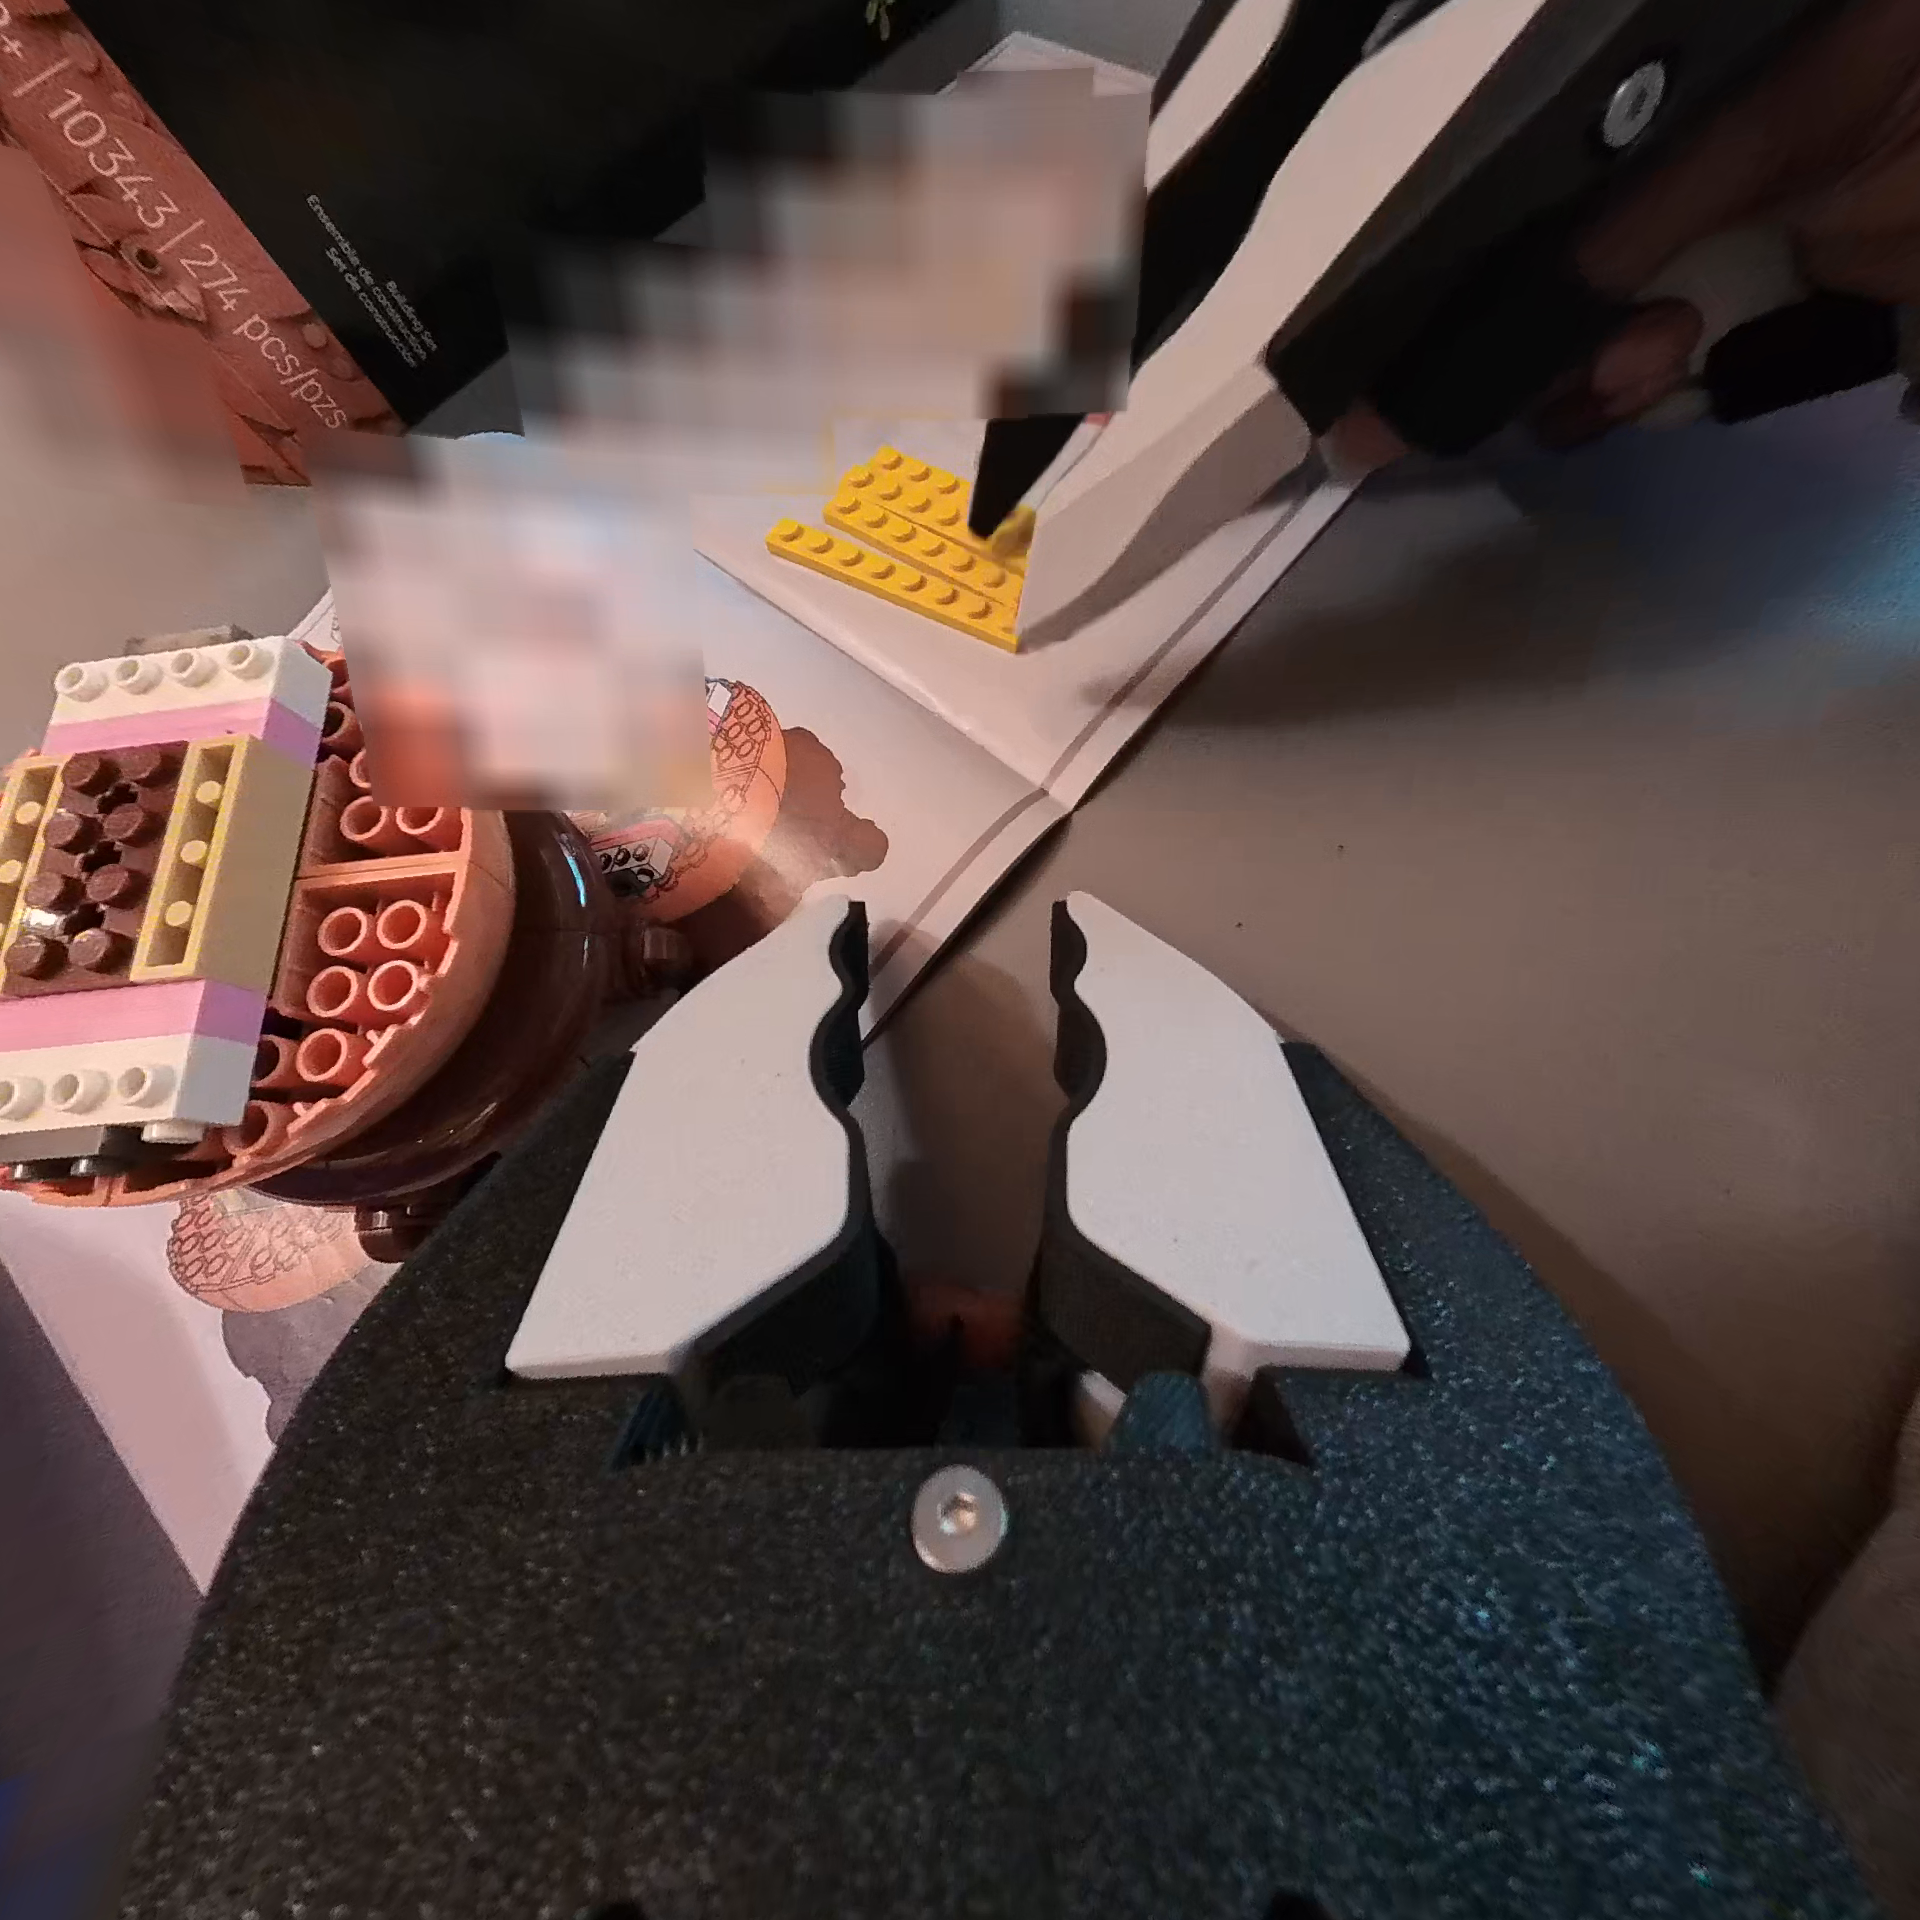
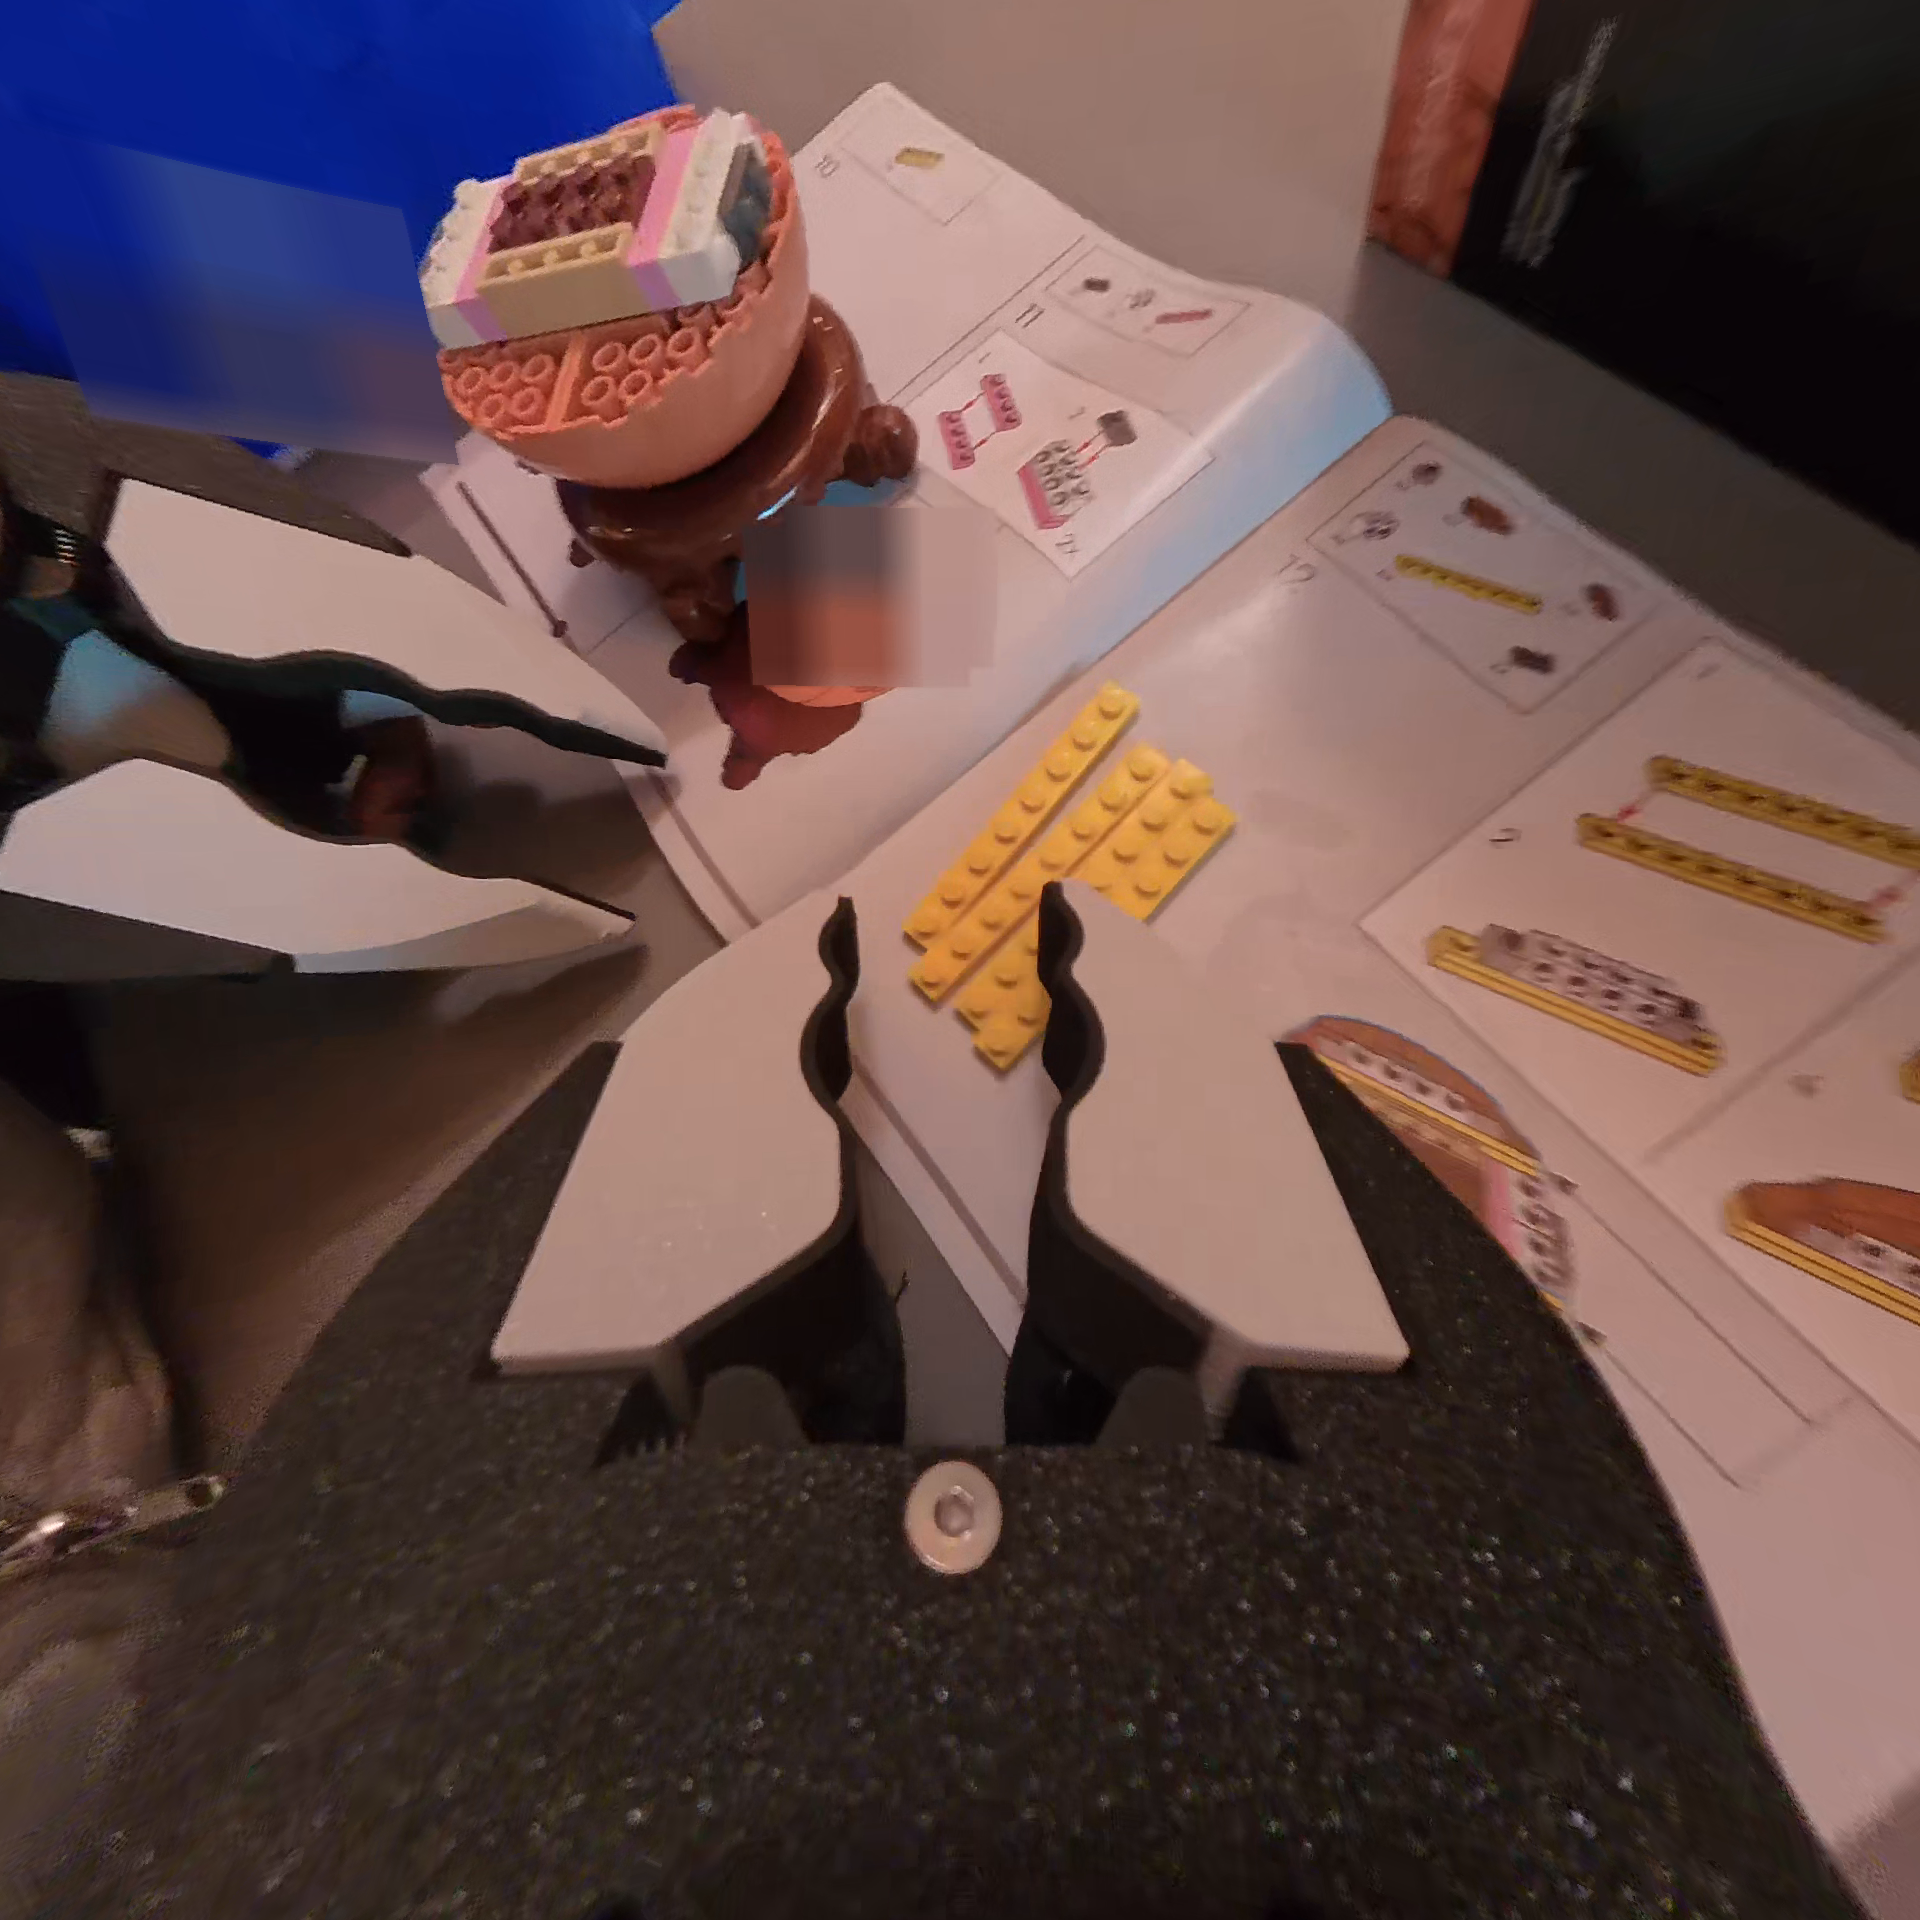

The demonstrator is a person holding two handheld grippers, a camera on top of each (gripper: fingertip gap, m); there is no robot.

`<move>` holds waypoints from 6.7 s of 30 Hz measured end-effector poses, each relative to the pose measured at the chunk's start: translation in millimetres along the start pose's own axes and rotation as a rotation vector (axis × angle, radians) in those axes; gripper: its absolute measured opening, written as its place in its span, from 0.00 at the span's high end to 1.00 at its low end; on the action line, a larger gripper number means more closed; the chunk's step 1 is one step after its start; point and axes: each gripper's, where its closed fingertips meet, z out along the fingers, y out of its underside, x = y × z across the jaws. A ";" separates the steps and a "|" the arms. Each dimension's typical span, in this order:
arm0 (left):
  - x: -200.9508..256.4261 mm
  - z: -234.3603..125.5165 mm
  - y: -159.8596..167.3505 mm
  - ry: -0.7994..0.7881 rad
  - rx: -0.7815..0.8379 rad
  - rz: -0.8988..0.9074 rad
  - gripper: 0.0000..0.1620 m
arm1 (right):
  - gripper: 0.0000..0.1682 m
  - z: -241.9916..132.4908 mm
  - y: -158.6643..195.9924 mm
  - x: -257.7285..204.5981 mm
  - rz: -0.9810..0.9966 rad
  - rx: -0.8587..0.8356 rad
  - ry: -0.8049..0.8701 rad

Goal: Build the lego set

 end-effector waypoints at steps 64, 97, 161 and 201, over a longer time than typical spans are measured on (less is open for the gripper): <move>14.1 33.7 -23.2 0.106 -0.075 0.029 0.80 | 0.71 17.9 -16.1 17.9 -0.402 -0.077 -0.227; 32.2 34.6 -26.2 0.143 -0.027 0.113 0.80 | 0.66 30.3 -28.0 14.9 -0.545 -0.214 -0.323; 28.2 19.8 -28.1 0.125 0.007 0.125 0.80 | 0.74 -28.9 -73.2 -0.4 -0.505 0.217 -0.222; 74.2 45.2 -57.8 0.279 0.070 0.117 0.94 | 0.91 -352.9 91.9 150.9 -0.161 -0.194 0.440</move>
